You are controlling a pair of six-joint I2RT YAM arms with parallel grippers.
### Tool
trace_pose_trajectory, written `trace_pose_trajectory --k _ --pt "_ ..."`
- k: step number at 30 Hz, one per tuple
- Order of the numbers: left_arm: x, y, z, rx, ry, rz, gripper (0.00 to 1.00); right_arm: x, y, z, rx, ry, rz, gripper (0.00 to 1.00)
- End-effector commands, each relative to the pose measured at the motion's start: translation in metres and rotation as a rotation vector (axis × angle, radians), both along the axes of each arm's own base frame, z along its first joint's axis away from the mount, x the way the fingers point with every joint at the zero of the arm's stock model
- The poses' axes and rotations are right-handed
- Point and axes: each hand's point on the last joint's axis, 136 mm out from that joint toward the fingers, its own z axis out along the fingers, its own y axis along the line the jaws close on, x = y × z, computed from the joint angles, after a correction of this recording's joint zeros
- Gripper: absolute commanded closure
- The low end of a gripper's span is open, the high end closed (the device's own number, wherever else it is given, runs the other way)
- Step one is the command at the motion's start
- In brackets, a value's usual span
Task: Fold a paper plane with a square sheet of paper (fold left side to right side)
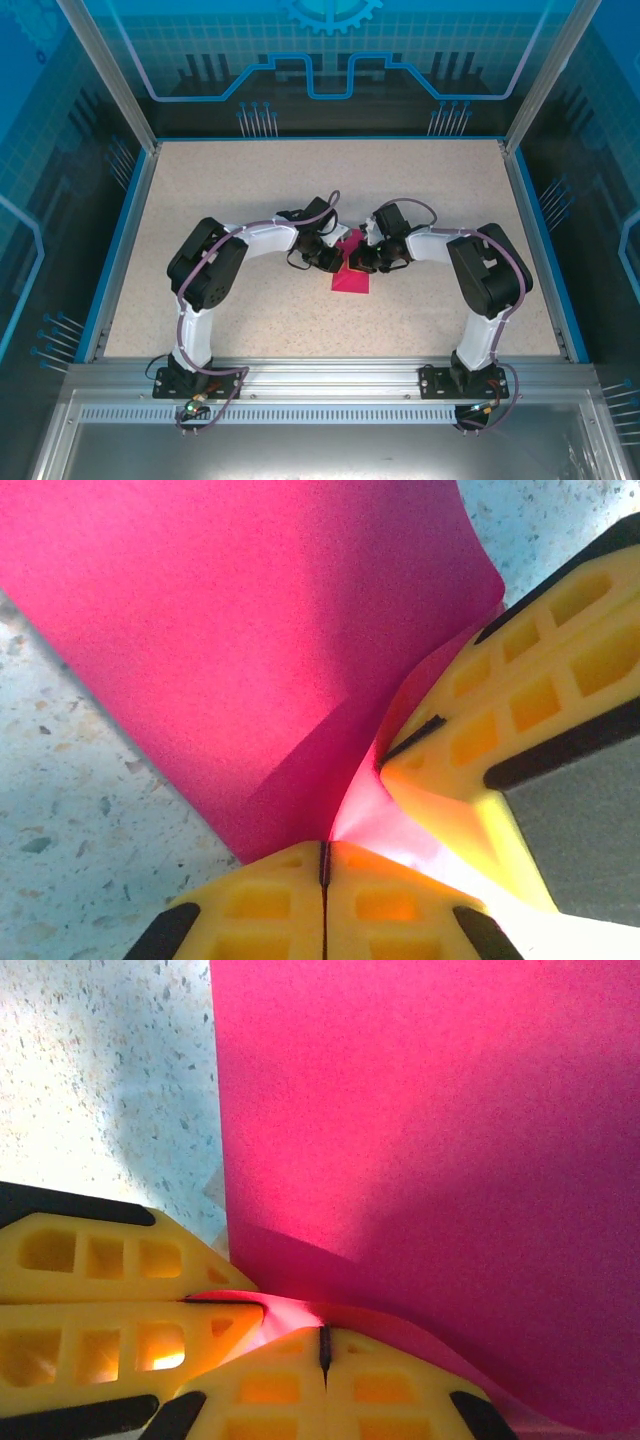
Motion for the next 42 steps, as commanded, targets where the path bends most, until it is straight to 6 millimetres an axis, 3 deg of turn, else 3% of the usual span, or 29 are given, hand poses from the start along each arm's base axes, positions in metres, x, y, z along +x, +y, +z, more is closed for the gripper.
trace_pose_trajectory --k 1,7,10,14,23,28,34,42 --pt "-0.017 0.014 -0.031 0.107 0.063 -0.026 0.93 -0.010 -0.007 -0.015 -0.073 0.044 0.013 1.00" --pt "-0.012 0.016 -0.014 0.105 0.019 -0.007 0.85 -0.015 -0.011 -0.024 -0.095 0.071 0.009 1.00" --pt "-0.009 0.018 0.005 0.093 -0.017 0.015 0.76 -0.016 -0.012 -0.025 -0.099 0.074 0.008 1.00" --pt "-0.011 0.020 0.030 0.054 -0.045 0.049 0.74 -0.015 -0.012 -0.023 -0.096 0.067 0.007 1.00" --pt "-0.055 -0.015 0.051 -0.199 0.102 0.028 0.76 -0.014 -0.010 -0.021 -0.083 0.065 0.010 1.00" --pt "-0.060 -0.030 0.043 -0.249 0.146 0.026 0.76 -0.014 -0.009 -0.021 -0.082 0.063 0.011 1.00" --pt "-0.056 -0.022 0.020 -0.170 0.143 0.046 0.77 -0.015 -0.009 -0.019 -0.078 0.063 0.014 1.00" --pt "-0.058 -0.010 0.004 -0.115 0.138 0.073 0.77 -0.016 -0.010 -0.018 -0.086 0.058 0.023 1.00"
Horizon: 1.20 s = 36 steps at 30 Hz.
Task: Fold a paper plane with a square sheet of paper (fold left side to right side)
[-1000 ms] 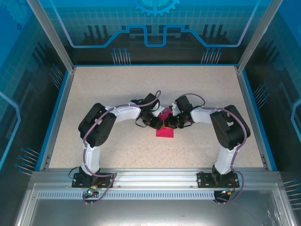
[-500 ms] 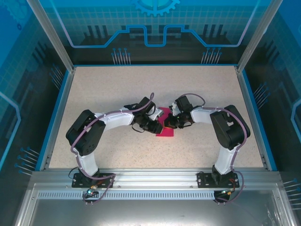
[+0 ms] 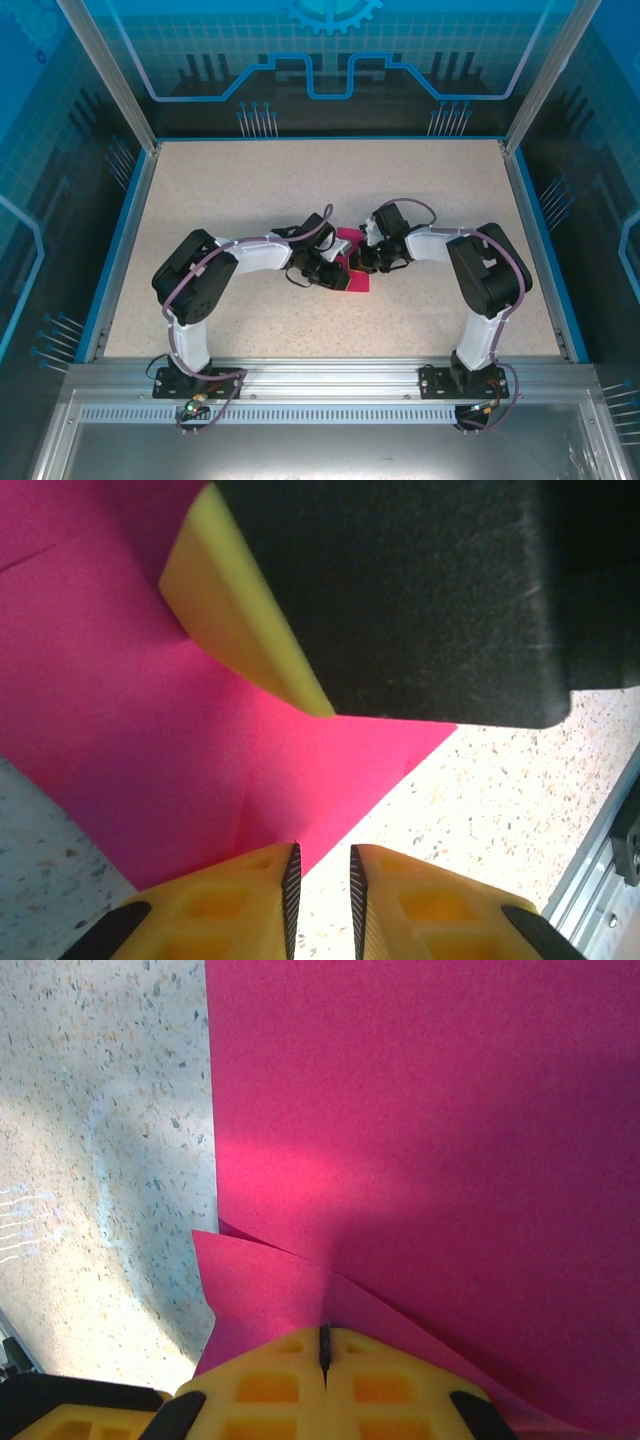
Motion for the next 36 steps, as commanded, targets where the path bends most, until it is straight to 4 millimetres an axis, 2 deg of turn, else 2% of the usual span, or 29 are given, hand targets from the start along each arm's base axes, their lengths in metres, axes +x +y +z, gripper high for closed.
trace_pose_trajectory --k 1,14,19,24,27,30,36 --pt "-0.003 0.008 -0.012 0.039 0.012 0.027 0.77 -0.015 -0.009 -0.016 -0.073 0.060 0.015 1.00" --pt "-0.021 0.019 -0.027 0.035 0.065 0.057 0.78 -0.016 -0.011 -0.015 -0.086 0.062 0.025 1.00" --pt "-0.030 0.026 -0.016 -0.009 0.072 0.076 0.80 -0.016 -0.010 -0.014 -0.082 0.063 0.028 1.00" --pt "-0.018 0.024 0.027 -0.154 0.038 0.110 0.80 -0.015 -0.009 -0.013 -0.074 0.062 0.028 1.00" --pt "-0.008 0.022 0.039 -0.181 0.013 0.120 0.80 -0.014 -0.008 -0.013 -0.068 0.061 0.026 1.00" --pt "0.000 0.015 0.037 -0.185 0.022 0.116 0.80 -0.014 -0.007 -0.012 -0.065 0.061 0.028 1.00" --pt "0.011 0.008 0.015 -0.149 0.046 0.111 0.80 -0.015 -0.005 -0.013 -0.062 0.062 0.031 1.00"
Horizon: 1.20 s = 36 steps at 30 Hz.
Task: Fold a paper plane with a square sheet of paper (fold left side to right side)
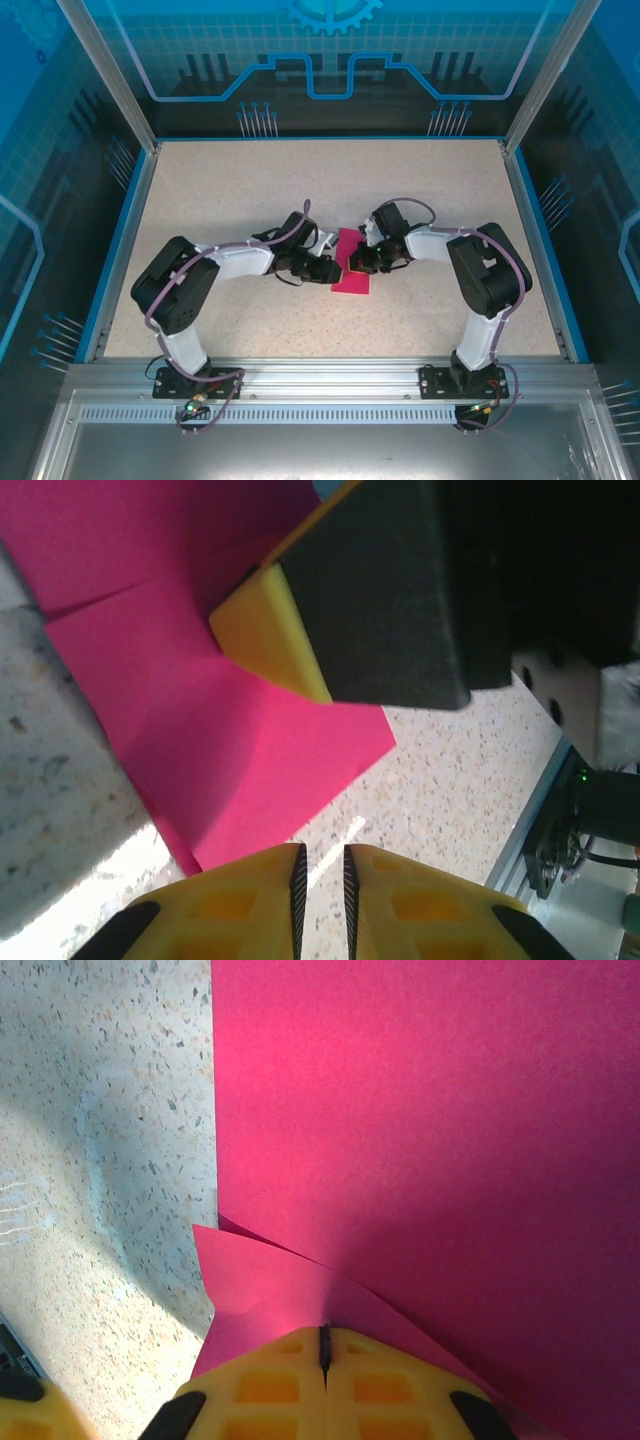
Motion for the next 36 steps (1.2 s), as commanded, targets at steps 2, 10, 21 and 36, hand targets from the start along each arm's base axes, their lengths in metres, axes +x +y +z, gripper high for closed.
trace_pose_trajectory --k 2,10,21,36 --pt "0.003 -0.003 -0.015 0.024 0.034 -0.009 0.80 -0.011 -0.003 -0.011 -0.045 0.050 0.010 1.00" --pt "-0.012 0.004 -0.046 0.148 0.061 -0.030 0.80 -0.005 0.001 0.018 -0.005 -0.035 0.040 1.00" --pt "-0.026 0.022 -0.072 0.377 0.047 -0.044 0.80 -0.033 0.010 0.026 0.015 0.035 0.137 1.00" --pt "-0.030 0.026 -0.084 0.456 0.047 -0.052 0.80 -0.033 0.005 -0.001 -0.092 0.081 0.169 1.00"
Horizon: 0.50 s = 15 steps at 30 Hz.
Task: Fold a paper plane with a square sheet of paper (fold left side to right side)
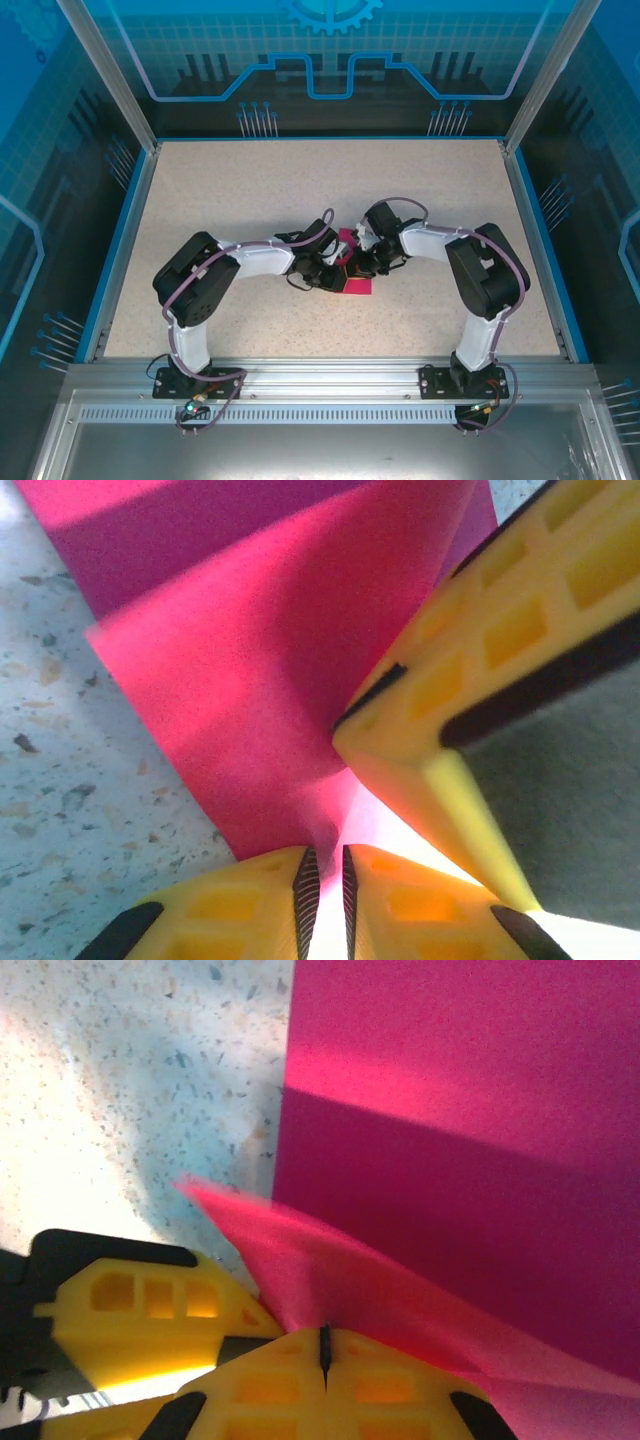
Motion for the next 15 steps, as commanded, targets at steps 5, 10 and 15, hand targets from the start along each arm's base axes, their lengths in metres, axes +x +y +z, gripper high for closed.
trace_pose_trajectory --k 5,10,15 --pt "-0.027 0.031 -0.048 0.193 0.098 -0.009 0.80 -0.009 -0.020 -0.017 -0.111 0.045 0.032 1.00" --pt "-0.029 0.033 -0.053 0.202 0.108 -0.009 0.80 -0.003 -0.036 -0.019 -0.153 0.033 0.021 1.00" --pt "-0.030 0.034 -0.056 0.206 0.115 -0.009 0.80 0.009 -0.049 -0.020 -0.173 0.034 0.008 1.00"
